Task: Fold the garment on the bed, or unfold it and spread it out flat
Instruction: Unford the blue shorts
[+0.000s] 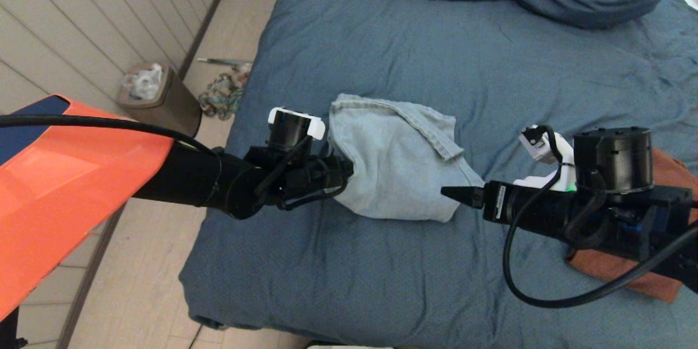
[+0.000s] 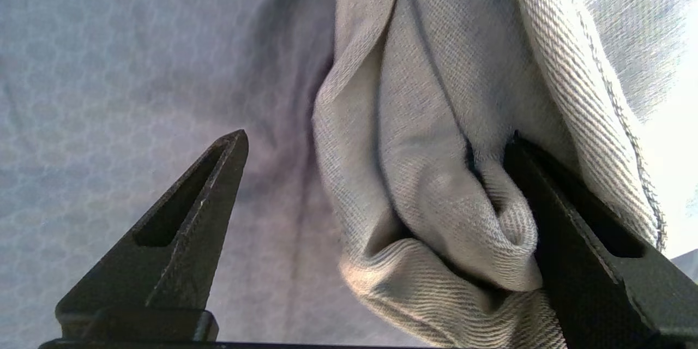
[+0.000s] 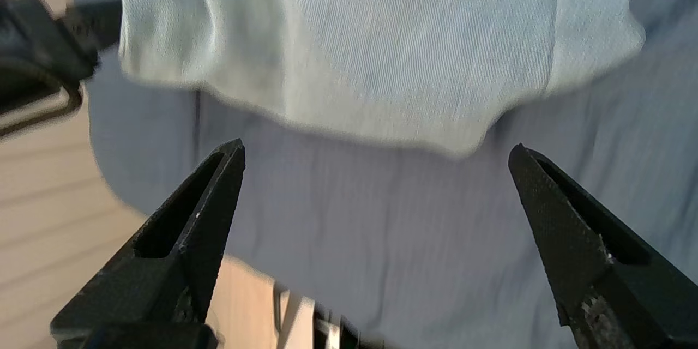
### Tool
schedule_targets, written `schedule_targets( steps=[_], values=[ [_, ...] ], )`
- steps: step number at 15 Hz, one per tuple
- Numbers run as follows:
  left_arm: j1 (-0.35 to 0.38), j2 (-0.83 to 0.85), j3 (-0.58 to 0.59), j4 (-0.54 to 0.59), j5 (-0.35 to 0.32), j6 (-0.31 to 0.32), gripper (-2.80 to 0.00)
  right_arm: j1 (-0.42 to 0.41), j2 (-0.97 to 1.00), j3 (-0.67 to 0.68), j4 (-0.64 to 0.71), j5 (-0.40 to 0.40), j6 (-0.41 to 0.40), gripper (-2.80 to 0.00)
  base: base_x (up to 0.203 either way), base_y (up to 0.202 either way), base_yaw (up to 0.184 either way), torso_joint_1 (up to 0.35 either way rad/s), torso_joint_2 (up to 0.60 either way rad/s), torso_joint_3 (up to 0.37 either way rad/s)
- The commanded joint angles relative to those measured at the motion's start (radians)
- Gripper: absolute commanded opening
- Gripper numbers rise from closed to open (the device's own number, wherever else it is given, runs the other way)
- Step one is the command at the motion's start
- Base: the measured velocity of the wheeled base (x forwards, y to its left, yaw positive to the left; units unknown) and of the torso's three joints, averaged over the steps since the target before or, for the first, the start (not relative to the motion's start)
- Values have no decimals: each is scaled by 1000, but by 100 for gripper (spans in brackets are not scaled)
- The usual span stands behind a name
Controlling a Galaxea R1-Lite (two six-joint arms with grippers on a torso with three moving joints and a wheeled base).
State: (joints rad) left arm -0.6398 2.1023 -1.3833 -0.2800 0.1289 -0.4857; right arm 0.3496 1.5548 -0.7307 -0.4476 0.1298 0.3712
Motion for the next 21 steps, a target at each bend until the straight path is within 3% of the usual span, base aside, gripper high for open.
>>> schedule_targets(
  steps=[1, 2, 3, 4, 12, 21],
  values=[
    [0, 12, -24, 2, 3, -7, 0, -17, 46, 18, -79, 0, 2, 0, 0, 0, 0, 0, 0, 0],
    [0, 13, -29, 4, 3, -8, 0, -17, 47, 22, -88, 0, 3, 0, 0, 0, 0, 0, 0, 0],
    [0, 13, -31, 7, 3, -8, -189, -17, 44, 24, -88, -1, 3, 0, 0, 0, 0, 0, 0, 0],
    [0, 15, -33, 7, 3, -8, -280, -17, 42, 24, -88, 0, 3, 0, 0, 0, 0, 0, 0, 0],
    [0, 31, -41, 2, 6, -8, -280, -21, 55, 22, -88, 0, 2, 0, 0, 0, 0, 0, 0, 0],
    [0, 19, -34, 4, 6, -8, -280, -39, 209, -58, -89, -24, -17, 0, 0, 0, 0, 0, 0, 0]
  ],
)
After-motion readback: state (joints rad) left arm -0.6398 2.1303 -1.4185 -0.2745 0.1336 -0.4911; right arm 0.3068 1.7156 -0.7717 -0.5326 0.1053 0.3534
